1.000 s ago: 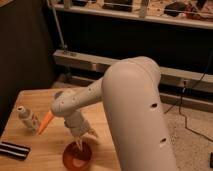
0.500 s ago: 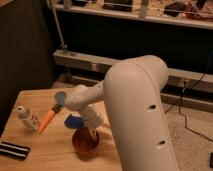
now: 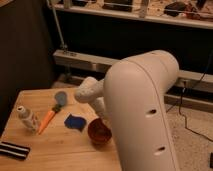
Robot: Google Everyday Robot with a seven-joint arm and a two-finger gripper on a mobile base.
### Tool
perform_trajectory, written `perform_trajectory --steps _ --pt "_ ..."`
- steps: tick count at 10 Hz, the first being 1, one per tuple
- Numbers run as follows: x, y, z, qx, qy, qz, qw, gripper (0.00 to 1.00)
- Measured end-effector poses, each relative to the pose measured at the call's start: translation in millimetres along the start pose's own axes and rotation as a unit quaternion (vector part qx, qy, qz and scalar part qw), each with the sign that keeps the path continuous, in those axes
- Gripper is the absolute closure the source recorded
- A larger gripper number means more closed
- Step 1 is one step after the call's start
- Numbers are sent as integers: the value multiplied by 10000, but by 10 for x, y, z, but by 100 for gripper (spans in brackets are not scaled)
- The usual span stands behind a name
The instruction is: Push the ceramic bowl across the table
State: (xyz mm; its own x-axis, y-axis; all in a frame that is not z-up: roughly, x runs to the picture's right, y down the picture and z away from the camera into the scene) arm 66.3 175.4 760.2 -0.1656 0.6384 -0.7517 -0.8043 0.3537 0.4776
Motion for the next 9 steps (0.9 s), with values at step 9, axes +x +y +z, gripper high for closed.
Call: perform_trajectory --steps 9 --pt "556 1426 -1503 -2869 -836 -1796 9372 35"
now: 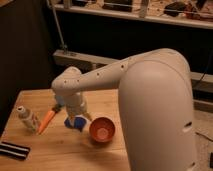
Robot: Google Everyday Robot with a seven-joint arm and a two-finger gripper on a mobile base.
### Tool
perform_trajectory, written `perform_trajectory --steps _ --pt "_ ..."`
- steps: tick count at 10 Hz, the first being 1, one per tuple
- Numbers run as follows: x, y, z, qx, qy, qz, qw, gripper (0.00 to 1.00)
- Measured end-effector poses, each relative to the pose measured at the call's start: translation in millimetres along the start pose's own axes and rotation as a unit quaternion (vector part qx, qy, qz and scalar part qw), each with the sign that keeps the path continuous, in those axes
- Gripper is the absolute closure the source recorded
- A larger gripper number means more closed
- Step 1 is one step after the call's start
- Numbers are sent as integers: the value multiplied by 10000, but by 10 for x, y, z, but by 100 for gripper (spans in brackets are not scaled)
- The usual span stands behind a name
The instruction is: Push the ceramic bowl across the table
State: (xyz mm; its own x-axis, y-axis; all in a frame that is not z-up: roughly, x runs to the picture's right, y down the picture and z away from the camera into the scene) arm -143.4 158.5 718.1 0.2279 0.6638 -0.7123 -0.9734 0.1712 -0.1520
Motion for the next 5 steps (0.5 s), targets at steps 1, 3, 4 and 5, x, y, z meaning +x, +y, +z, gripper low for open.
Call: perform_trajectory --steps 1,3,4,5 --pt "131 176 0 -270 122 -421 9987 35" --pt "266 289 116 -397 389 -841 9949 35" --pt "342 299 249 -380 629 -1105 9912 35" --pt "380 277 368 -343 831 -1280 9877 35"
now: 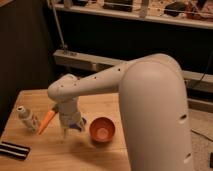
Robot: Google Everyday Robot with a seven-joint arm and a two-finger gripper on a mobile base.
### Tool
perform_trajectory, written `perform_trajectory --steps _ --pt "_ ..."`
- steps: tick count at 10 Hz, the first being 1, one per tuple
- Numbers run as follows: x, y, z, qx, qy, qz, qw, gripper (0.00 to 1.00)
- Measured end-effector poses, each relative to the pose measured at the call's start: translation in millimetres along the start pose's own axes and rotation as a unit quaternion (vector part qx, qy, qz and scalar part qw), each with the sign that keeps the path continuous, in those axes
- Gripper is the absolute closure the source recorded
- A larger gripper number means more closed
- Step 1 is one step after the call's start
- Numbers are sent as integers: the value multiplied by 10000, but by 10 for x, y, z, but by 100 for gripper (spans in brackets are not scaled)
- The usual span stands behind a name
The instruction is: Push the ceramic bowl across the table
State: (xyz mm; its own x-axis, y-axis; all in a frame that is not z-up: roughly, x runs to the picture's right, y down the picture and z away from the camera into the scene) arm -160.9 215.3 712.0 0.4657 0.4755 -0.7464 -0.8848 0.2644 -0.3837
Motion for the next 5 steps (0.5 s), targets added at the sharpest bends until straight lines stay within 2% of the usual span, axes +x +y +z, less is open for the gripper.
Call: perform_trajectory --steps 1,3,5 --pt "-15 -18 120 44 195 -147 9997 35" --pt "-78 -40 294 127 451 -303 9984 35" --pt "-117 -99 429 114 639 -250 9976 35"
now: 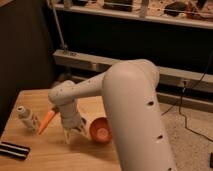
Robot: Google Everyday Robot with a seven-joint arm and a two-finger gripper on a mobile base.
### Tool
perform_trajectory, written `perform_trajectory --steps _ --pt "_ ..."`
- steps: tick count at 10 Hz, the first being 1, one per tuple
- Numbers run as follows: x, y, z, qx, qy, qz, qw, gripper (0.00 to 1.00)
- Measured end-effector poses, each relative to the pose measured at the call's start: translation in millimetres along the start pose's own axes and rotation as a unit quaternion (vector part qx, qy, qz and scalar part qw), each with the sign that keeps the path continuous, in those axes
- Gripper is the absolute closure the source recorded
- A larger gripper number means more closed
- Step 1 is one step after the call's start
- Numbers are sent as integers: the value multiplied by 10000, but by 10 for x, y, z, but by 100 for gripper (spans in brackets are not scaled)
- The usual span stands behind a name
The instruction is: Push the ceramic bowl across the table
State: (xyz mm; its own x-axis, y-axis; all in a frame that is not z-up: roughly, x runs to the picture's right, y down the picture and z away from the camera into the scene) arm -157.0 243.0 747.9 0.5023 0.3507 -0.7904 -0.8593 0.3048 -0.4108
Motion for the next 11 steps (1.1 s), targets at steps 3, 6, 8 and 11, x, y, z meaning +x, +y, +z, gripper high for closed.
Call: perform_trajectory --steps 3,6,8,11 --pt "56 -248 209 55 345 309 9989 35" --pt "337 -708 293 376 618 834 9939 35" --pt "481 -1024 314 536 653 1259 9884 35" --pt "493 -1487 282 523 322 2017 9775 35"
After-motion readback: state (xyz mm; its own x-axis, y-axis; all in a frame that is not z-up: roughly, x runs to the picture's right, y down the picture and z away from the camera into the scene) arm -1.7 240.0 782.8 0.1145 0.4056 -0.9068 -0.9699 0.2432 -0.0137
